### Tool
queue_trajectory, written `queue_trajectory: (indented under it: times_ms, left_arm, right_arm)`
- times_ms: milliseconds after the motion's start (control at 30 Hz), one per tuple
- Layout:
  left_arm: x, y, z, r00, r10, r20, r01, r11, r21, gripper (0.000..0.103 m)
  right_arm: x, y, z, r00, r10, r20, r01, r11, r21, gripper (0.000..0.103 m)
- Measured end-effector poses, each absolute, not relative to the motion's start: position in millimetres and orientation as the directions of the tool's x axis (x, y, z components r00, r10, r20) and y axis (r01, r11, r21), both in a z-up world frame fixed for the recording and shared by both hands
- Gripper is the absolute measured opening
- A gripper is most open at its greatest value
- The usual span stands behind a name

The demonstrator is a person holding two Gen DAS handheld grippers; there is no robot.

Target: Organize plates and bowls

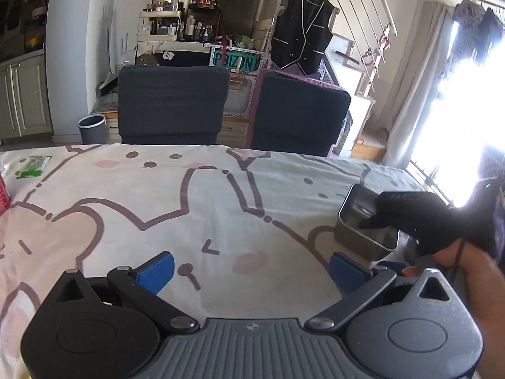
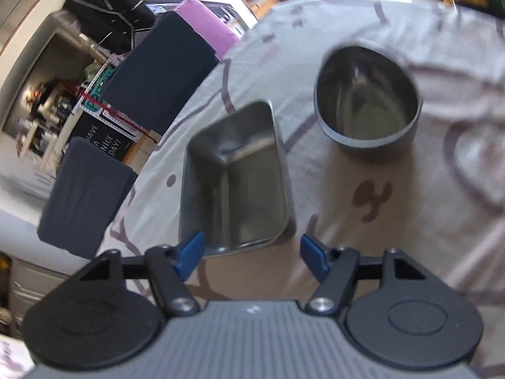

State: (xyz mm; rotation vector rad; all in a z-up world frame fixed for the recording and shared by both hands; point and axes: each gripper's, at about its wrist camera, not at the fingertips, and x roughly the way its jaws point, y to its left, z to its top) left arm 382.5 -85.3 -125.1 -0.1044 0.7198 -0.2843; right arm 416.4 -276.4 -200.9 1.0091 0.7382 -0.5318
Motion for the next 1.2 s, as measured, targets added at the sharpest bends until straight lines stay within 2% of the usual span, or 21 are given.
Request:
queue_trajectory:
  times_ms: [300, 400, 467, 533, 733, 867, 933, 1000, 1100, 1167, 1200]
  left_arm:
    - [388.9, -84.7, -131.8, 0.714, -0.292, -0.636, 0.218, 0.956, -0.194, 0.103]
    - [388.8, -83.9, -131.9, 0.716, -0.286, -0.637, 0.213, 0.958, -0.190, 0.103]
    - [388.2, -83.7, -130.9, 0.715, -0.287, -0.637, 0.212, 0.958, -0.194, 0.103]
    - [386.6, -83.4, -129.2, 0.717, -0.289, -0.634, 0.212, 0.957, -0.197, 0.103]
    - [385.4, -77.6, -126.1, 0.729, -0.287, -0.622, 0.200, 0.958, -0.208, 0.103]
    - [388.2, -73.0, -125.7, 0.726, -0.301, -0.618, 0.203, 0.953, -0.226, 0.103]
    - [391.3, -70.1, -127.2, 0.721, -0.307, -0.622, 0.200, 0.951, -0.237, 0.101]
    - [395.6, -66.7, -129.7, 0.713, -0.312, -0.628, 0.196, 0.949, -0.249, 0.093]
    - [402.1, -63.1, -136.0, 0.695, -0.314, -0.646, 0.188, 0.948, -0.258, 0.085]
    - [407.0, -61.1, -141.0, 0.681, -0.315, -0.661, 0.190, 0.948, -0.256, 0.077]
    - [409.0, -60.1, -143.1, 0.673, -0.317, -0.668, 0.189, 0.947, -0.259, 0.071]
  right_arm:
    - [432.5, -269.0, -214.4, 0.619, -0.121, -0.776, 0.719, 0.485, 0.498, 0.068]
    - [432.5, -271.4, -212.2, 0.618, -0.111, -0.778, 0.706, 0.513, 0.488, 0.050]
    - [433.3, -272.9, -213.1, 0.620, -0.068, -0.781, 0.687, 0.528, 0.500, 0.032]
    - [432.8, -272.5, -212.3, 0.617, -0.036, -0.786, 0.671, 0.546, 0.501, 0.024]
    - [437.3, -261.6, -205.0, 0.580, 0.062, -0.812, 0.572, 0.679, 0.460, 0.013]
    - [446.7, -245.1, -201.6, 0.490, 0.198, -0.849, 0.378, 0.829, 0.412, 0.012]
    - [447.7, -233.9, -193.7, 0.470, 0.167, -0.867, 0.286, 0.900, 0.328, 0.009]
    - [448.0, -223.0, -184.3, 0.487, 0.095, -0.868, 0.227, 0.946, 0.231, 0.009]
    - [444.8, -211.1, -177.3, 0.549, 0.054, -0.834, 0.179, 0.967, 0.180, 0.022]
    - [443.0, -207.9, -178.4, 0.550, 0.077, -0.832, 0.157, 0.968, 0.193, 0.047]
    - [441.9, -207.3, -179.0, 0.547, 0.083, -0.833, 0.157, 0.967, 0.199, 0.053]
